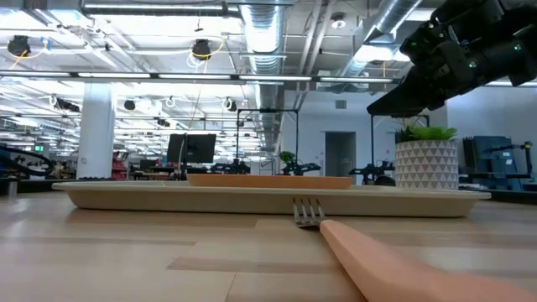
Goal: Pick and place plate/cup/fork/spoon on tray
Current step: Put the red cup to the top right of the orange plate on the gray serving tray
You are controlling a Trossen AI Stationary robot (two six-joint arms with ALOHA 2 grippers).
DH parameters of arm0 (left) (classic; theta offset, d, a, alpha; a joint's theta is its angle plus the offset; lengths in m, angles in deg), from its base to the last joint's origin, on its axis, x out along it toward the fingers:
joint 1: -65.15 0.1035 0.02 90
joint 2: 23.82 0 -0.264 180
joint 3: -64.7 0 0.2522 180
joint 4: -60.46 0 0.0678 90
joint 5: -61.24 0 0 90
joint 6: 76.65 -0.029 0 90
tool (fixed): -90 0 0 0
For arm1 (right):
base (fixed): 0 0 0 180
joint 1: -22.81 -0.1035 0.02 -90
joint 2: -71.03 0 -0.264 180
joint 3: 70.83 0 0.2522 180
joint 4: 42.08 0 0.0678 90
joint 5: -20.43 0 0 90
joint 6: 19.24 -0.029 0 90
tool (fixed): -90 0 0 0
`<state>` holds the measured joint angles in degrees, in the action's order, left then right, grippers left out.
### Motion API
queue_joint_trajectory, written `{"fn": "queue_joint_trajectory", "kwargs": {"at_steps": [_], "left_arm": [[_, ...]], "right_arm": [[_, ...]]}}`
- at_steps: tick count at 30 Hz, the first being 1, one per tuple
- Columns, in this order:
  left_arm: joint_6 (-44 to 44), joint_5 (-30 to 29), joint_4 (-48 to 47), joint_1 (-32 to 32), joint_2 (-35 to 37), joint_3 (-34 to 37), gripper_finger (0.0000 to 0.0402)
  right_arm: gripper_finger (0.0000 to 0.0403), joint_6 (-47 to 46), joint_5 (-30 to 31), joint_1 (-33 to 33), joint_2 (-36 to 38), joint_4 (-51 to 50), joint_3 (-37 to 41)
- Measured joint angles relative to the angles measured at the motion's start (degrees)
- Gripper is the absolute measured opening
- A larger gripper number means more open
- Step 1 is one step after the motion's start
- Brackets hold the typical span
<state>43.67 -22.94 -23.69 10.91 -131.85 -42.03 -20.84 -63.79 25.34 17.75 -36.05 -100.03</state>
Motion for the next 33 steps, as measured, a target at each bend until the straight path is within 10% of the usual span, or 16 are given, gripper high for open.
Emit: {"fn": "queue_joint_trajectory", "kwargs": {"at_steps": [19,33], "left_arm": [[1.94,-2.86,-10.82,0.37,-1.2,-7.46,0.019],[0.6,-1.78,-3.51,-0.13,-1.48,3.06,0.0133]], "right_arm": [[0.0007,1.85,-3.36,-1.03,0.0,-1.88,0.0],[0.0007,2.11,-3.27,-0.94,0.0,-2.62,0.0]]}}
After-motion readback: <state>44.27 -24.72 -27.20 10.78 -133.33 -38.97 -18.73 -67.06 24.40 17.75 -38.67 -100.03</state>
